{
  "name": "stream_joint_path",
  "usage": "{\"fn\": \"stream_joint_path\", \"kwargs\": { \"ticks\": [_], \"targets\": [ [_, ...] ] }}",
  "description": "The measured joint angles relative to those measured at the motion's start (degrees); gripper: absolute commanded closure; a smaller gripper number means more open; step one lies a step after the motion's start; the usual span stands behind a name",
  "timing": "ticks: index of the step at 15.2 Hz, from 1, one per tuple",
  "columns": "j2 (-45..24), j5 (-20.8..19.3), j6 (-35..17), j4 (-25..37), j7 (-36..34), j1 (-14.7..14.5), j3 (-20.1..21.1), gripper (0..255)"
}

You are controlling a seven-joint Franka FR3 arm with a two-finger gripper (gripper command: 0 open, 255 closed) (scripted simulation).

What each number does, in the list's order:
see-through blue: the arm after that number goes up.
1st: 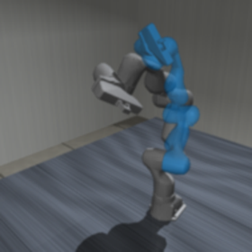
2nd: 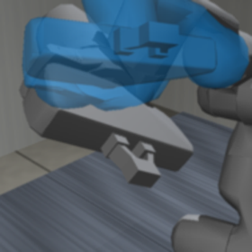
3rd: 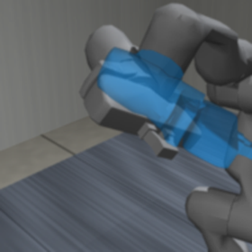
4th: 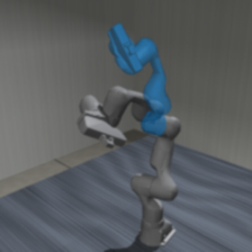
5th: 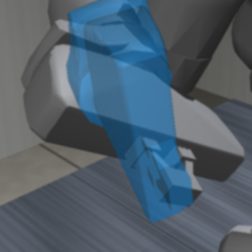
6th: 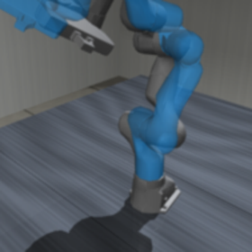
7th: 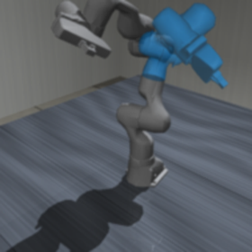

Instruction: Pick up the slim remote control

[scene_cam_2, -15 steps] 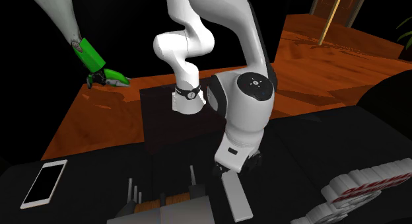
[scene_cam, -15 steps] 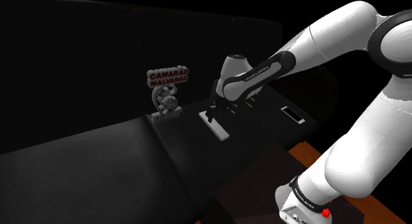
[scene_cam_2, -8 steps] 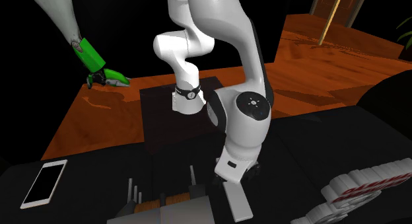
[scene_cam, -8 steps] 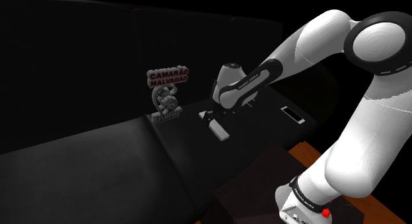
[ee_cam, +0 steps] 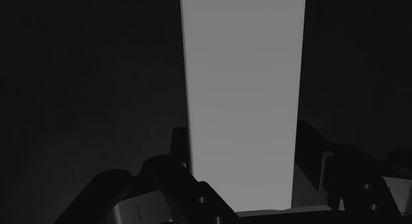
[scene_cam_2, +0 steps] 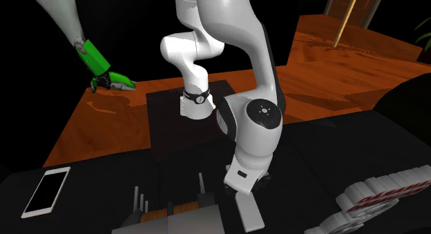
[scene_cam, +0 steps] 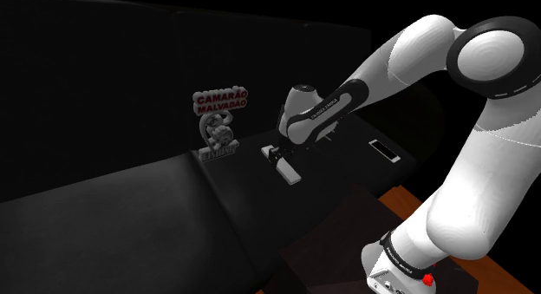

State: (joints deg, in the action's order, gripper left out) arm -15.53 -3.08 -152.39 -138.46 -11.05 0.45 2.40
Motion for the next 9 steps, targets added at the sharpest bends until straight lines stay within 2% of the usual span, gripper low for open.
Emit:
{"fn": "stream_joint_path", "kwargs": {
  "ticks": [5,9],
  "targets": [
    [0.3,0.0,0.2,-0.1,0.0,0.0,0.0,255],
    [3.2,0.4,2.8,-0.4,0.1,0.0,0.3,255]
  ]
}}
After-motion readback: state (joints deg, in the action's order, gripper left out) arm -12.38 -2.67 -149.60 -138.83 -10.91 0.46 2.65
